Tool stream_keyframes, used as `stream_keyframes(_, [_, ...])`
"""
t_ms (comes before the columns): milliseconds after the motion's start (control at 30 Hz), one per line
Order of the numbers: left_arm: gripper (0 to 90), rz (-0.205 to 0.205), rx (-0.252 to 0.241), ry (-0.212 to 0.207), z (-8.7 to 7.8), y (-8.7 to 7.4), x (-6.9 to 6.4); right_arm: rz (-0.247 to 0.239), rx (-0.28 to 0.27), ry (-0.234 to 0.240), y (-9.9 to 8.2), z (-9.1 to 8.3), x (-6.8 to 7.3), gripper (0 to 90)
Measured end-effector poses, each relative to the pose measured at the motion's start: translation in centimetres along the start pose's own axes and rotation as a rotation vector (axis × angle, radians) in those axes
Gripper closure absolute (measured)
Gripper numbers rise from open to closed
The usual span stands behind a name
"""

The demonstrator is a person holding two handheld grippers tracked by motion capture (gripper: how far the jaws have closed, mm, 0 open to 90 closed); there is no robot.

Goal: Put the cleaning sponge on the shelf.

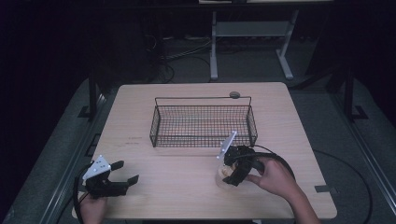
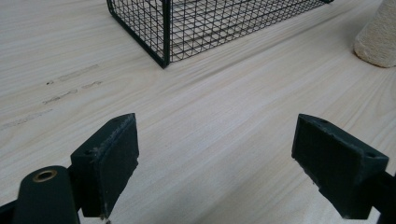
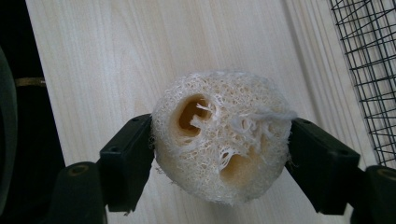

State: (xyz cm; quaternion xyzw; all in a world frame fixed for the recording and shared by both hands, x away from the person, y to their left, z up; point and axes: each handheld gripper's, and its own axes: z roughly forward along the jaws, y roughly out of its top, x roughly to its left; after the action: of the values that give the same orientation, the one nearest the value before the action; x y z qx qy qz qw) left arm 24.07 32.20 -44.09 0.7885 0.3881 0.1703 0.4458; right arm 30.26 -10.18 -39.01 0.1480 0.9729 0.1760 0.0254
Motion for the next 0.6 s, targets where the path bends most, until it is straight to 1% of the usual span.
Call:
stream_keyframes(33, [13.8, 0.001, 0.0, 0.0, 0.0, 0.0, 0.0, -0.001, 0.0, 0.006, 0.0, 0.0, 0.0, 29.9])
stream_keyframes(267, [13.8, 0.0, -0.001, 0.0, 0.0, 0.0, 0.0, -0.011, 0.009, -0.003, 0.2, -0.2, 0.0, 30.5])
stream_keyframes(400, [13.8, -0.004, -0.006, 0.003, -0.1, 0.0, 0.1, -0.01, -0.001, -0.002, 0.5, -0.6, -0.1, 30.6])
stream_keyframes(500, [13.8, -0.008, -0.009, 0.003, -0.2, -0.1, 0.2, -0.021, -0.004, -0.004, 0.7, -1.0, -0.2, 30.6])
stream_keyframes(600, [13.8, -0.004, -0.01, 0.003, -0.2, -0.1, 0.2, -0.022, -0.011, -0.002, 0.9, -1.4, -0.3, 30.6])
